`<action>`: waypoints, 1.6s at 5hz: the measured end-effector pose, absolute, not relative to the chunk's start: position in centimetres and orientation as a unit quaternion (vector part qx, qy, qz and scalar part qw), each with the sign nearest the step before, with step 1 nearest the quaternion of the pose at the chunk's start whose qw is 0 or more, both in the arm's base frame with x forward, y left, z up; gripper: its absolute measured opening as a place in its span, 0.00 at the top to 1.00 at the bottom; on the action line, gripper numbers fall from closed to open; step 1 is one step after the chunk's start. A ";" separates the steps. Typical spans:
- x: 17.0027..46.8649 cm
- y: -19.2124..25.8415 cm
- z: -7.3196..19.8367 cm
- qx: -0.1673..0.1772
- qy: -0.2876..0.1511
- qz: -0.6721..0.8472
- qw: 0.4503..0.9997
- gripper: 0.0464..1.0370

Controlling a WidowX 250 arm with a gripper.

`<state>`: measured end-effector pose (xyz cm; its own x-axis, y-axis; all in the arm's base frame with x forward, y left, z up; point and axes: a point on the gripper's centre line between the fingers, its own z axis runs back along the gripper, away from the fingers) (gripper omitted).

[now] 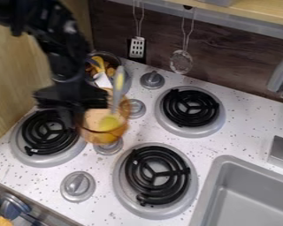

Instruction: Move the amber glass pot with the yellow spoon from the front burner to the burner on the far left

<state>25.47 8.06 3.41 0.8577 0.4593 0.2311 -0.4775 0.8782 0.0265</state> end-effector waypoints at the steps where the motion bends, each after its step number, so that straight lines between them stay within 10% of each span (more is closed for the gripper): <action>1: 25.0 10.9 3.2 0.070 -0.076 0.264 0.959 0.96; 6: 24.0 18.3 -1.2 0.060 -0.103 0.280 0.952 0.96; 8: 24.0 19.1 -1.4 0.059 -0.117 0.292 0.947 0.75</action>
<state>23.97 19.14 -1.36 0.8020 0.5395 0.2564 -0.5671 0.8225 0.0432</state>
